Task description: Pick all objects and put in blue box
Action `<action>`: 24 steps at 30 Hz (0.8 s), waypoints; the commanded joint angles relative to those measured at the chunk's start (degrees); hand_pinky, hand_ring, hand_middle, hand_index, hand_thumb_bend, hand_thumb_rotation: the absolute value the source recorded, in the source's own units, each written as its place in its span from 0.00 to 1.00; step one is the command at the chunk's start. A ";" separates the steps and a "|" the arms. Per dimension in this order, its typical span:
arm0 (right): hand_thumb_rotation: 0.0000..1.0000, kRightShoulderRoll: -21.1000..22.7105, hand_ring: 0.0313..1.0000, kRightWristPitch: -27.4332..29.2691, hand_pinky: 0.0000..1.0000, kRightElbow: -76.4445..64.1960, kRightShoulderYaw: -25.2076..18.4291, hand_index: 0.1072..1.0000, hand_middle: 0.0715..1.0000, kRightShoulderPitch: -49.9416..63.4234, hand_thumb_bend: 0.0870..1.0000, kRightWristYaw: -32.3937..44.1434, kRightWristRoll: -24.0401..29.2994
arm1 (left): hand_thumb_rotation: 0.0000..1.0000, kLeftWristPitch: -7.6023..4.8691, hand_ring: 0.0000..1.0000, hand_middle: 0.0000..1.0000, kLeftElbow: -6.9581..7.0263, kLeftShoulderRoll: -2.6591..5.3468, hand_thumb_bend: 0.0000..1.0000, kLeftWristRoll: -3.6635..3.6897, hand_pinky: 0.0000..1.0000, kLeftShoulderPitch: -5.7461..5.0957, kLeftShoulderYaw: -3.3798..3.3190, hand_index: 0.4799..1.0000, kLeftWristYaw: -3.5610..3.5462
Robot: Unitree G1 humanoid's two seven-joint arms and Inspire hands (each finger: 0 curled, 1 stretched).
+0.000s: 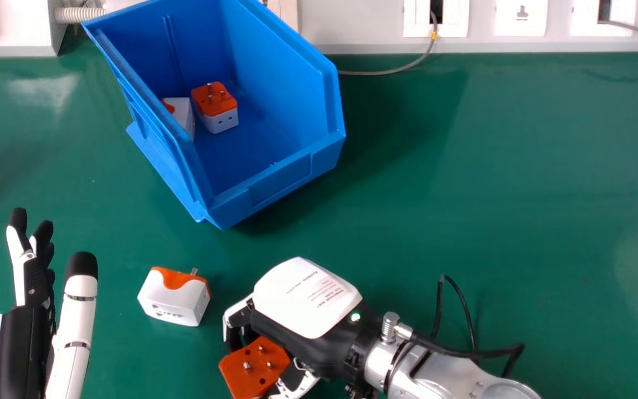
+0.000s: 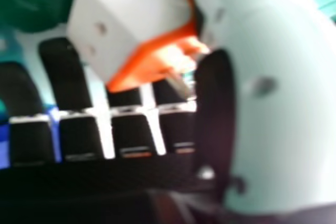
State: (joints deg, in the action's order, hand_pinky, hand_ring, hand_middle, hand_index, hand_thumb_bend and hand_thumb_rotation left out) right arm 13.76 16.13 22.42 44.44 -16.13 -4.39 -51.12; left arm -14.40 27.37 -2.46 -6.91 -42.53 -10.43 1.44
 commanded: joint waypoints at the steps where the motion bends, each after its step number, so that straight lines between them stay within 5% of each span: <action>1: 0.02 1.40 0.30 -2.12 0.26 0.35 0.65 0.47 0.39 2.95 0.45 4.30 -0.52 | 1.00 -1.44 1.00 1.00 1.03 0.06 0.50 0.18 1.00 0.16 -0.23 1.00 -0.05; 13: 0.01 4.94 0.26 -5.84 0.23 -11.64 -2.22 0.45 0.39 6.44 0.46 5.72 -1.09 | 1.00 -1.85 1.00 1.00 0.73 -0.09 0.51 0.45 1.00 0.30 -0.30 1.00 -0.22; 18: 0.01 7.02 0.20 -2.54 0.17 -17.42 -6.42 0.44 0.38 8.61 0.46 5.02 2.87 | 1.00 -2.08 1.00 1.00 0.17 -0.07 0.50 0.42 1.00 0.65 -0.24 1.00 -0.18; 24: 0.07 10.09 0.12 -1.06 0.09 -25.82 -12.89 0.42 0.24 9.62 0.45 6.48 5.91 | 1.00 -2.69 1.00 1.00 -0.35 0.09 0.50 0.43 1.00 0.55 -0.12 1.00 -0.09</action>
State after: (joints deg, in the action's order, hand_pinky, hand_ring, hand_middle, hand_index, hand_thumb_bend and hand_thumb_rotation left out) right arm 23.42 14.40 0.70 34.36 -5.74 1.71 -47.29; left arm -15.64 26.51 -2.63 -6.67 -41.74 -10.46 1.24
